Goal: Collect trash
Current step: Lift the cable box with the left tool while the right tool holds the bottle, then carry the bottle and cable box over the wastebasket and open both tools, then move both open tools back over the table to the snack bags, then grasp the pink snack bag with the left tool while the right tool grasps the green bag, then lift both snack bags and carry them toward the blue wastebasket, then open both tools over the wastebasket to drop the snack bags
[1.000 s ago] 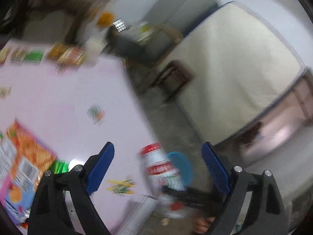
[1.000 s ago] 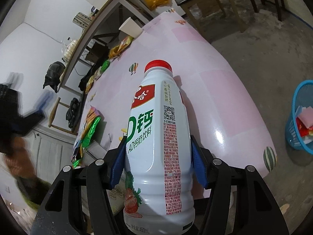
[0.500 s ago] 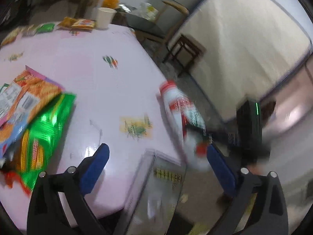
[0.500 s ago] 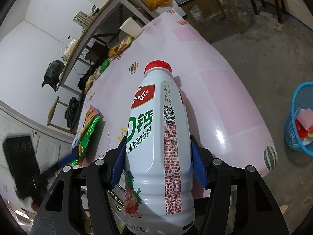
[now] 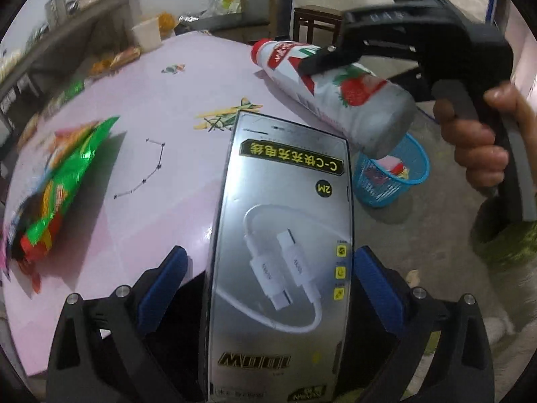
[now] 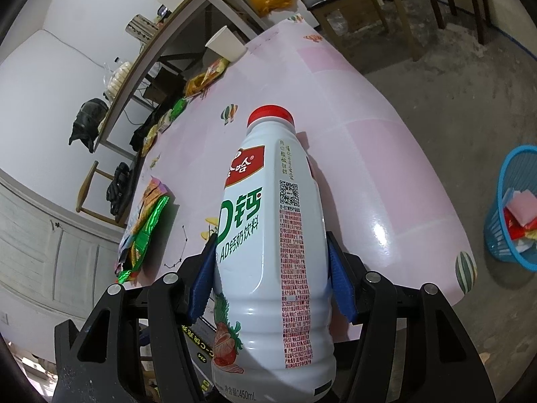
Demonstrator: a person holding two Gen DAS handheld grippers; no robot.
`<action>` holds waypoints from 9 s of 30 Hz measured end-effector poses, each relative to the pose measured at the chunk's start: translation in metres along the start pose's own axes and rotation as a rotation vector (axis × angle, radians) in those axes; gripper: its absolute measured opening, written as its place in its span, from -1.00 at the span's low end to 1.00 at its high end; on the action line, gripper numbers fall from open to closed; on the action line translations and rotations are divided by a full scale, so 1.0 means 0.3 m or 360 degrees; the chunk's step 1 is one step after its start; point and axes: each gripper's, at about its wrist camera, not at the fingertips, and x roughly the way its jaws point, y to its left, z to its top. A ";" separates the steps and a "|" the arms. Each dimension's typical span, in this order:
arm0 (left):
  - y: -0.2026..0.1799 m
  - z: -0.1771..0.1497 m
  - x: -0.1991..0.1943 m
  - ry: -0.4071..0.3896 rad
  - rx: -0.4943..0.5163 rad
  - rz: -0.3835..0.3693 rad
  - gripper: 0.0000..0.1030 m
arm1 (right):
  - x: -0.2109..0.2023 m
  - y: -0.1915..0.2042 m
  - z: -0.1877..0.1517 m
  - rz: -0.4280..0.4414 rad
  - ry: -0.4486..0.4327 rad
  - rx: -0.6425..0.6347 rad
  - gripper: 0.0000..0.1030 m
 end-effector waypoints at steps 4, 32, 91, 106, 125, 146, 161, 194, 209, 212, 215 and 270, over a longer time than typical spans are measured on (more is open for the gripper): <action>-0.017 -0.010 0.014 0.0012 0.0074 0.0086 0.89 | 0.016 -0.007 0.002 0.0033 0.0048 0.0028 0.16; 0.054 0.077 -0.126 -0.0225 -0.0206 -0.0021 0.62 | -0.041 -0.045 -0.014 0.0255 0.0058 0.0163 0.16; -0.101 0.519 -0.087 -0.0503 -0.0243 -0.0578 0.89 | -0.464 -0.760 -0.224 0.0246 -0.0479 0.0968 0.53; 0.429 -0.031 -0.346 -0.0780 -0.0658 0.0422 0.89 | 0.065 0.093 -0.001 0.0701 0.0259 0.0229 0.48; 0.533 -0.076 -0.092 -0.0382 0.0030 0.0988 0.43 | 0.469 0.426 -0.020 0.0503 0.0613 0.0084 0.12; 0.547 -0.063 -0.087 -0.0371 -0.0239 0.0561 -0.93 | 0.398 0.352 -0.057 0.0477 0.0583 0.0111 -0.88; 0.535 -0.072 -0.042 -0.0326 -0.0551 0.0064 -0.95 | 0.362 0.311 -0.061 0.0497 0.0440 0.0119 -0.33; 0.395 0.129 -0.353 -0.0745 -0.0483 -0.0062 -1.00 | -0.057 0.114 -0.074 0.0479 -0.0034 0.0197 -0.92; -0.076 0.541 -0.241 -0.0716 -0.0126 -0.0684 -1.00 | -0.619 -0.420 -0.251 0.0279 -0.0713 0.0731 -0.92; -0.178 0.597 -0.185 -0.0652 -0.0071 -0.0752 -1.00 | -0.659 -0.564 -0.318 0.0252 -0.0808 0.0949 -0.92; -0.266 0.633 -0.126 -0.0581 -0.0013 -0.0796 -1.00 | -0.652 -0.720 -0.392 0.0248 -0.0843 0.1176 -0.92; -0.797 0.842 0.922 0.0554 -0.0560 -0.0821 -0.31 | -0.388 -1.370 -0.523 -0.0162 -0.0701 0.1880 0.33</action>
